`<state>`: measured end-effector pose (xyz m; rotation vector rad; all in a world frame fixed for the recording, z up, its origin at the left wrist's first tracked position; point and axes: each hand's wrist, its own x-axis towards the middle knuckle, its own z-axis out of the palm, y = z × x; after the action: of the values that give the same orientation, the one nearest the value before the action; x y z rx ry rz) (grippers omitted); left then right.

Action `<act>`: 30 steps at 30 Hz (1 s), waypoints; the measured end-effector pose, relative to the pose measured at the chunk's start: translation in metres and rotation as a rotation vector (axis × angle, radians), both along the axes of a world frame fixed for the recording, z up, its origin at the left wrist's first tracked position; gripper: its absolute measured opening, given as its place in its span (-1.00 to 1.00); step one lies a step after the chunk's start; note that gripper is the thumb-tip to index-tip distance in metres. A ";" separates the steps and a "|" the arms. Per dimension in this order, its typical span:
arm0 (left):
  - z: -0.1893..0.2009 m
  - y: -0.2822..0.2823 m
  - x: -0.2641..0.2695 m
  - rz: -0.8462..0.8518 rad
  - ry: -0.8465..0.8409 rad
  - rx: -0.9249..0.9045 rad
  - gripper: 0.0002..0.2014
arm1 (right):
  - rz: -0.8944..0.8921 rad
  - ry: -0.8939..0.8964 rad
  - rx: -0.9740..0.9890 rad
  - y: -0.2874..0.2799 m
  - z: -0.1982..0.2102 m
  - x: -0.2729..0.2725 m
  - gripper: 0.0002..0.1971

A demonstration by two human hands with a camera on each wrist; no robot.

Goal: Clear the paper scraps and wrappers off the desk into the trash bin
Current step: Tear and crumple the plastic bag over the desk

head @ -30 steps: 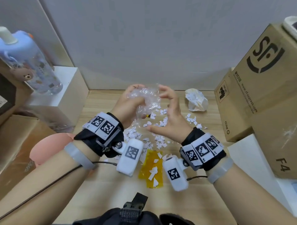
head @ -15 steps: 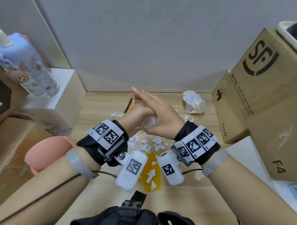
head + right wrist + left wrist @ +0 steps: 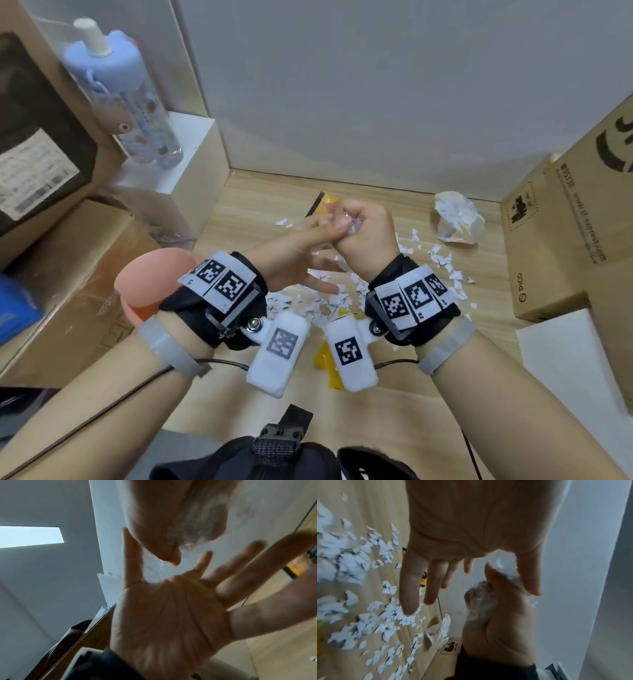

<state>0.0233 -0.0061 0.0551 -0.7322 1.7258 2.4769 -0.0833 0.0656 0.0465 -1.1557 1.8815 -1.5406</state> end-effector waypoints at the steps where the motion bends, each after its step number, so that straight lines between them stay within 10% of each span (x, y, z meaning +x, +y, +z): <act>1: 0.000 0.002 0.002 -0.041 0.027 0.043 -0.14 | 0.010 -0.033 -0.004 -0.002 0.001 0.005 -0.58; 6: 0.000 -0.005 0.004 0.007 0.199 0.164 -0.32 | 0.196 -0.118 -0.077 0.008 0.026 0.021 -0.54; 14: 0.016 -0.001 -0.009 0.065 0.134 -0.089 -0.75 | 0.248 0.561 0.086 0.025 0.023 0.005 0.18; 19: 0.018 0.016 -0.026 0.234 0.046 -0.381 -0.78 | 0.215 0.794 0.133 0.027 0.022 -0.005 -0.02; 23: 0.016 0.021 -0.034 0.200 0.014 -0.264 -0.66 | 0.163 0.874 0.130 0.032 0.018 -0.007 -0.17; 30: 0.022 -0.009 -0.011 -0.001 0.058 0.074 -0.75 | -0.002 0.363 0.196 0.028 0.012 -0.020 -0.73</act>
<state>0.0121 -0.0151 0.0771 -0.6604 1.6411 2.5706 -0.1032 0.0934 0.0584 -1.4136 2.2057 -1.1719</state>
